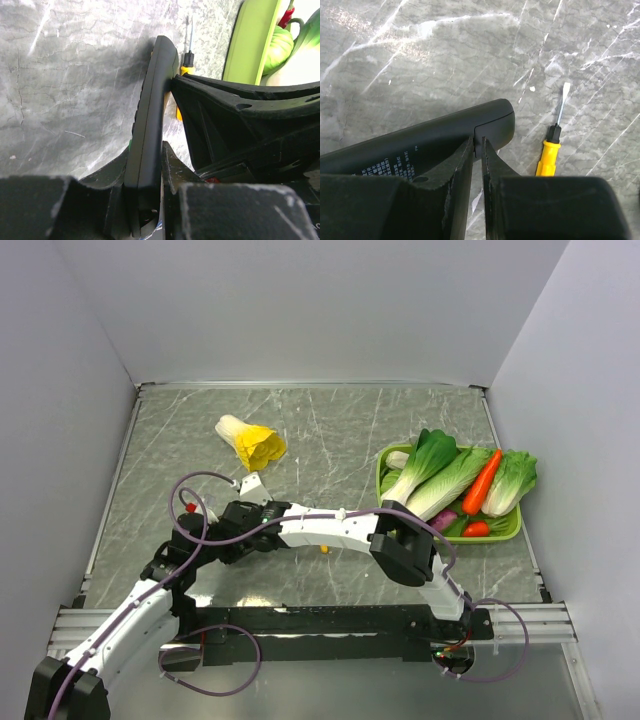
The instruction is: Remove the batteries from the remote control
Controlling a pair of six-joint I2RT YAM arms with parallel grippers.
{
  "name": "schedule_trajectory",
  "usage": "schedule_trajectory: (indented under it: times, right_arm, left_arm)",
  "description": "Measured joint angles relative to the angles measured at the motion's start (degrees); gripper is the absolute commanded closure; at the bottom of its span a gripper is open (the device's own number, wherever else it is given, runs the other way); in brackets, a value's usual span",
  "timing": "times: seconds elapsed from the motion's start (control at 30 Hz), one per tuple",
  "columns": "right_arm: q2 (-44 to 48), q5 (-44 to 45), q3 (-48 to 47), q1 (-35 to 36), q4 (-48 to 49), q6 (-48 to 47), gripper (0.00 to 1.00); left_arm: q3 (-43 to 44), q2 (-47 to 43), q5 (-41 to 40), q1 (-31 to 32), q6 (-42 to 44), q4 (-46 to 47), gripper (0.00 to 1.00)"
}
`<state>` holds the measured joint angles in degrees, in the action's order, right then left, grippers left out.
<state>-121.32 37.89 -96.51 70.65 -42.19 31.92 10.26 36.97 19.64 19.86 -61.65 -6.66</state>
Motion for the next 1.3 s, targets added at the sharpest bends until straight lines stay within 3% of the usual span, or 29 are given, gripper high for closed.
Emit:
schedule_trajectory:
  times: [1.3]
  right_arm:
    - [-0.8, 2.1, -1.5, 0.3, -3.1, 2.1, 0.81]
  left_arm:
    - [1.5, 2.5, -0.1, 0.5, 0.5, 0.0, 0.99]
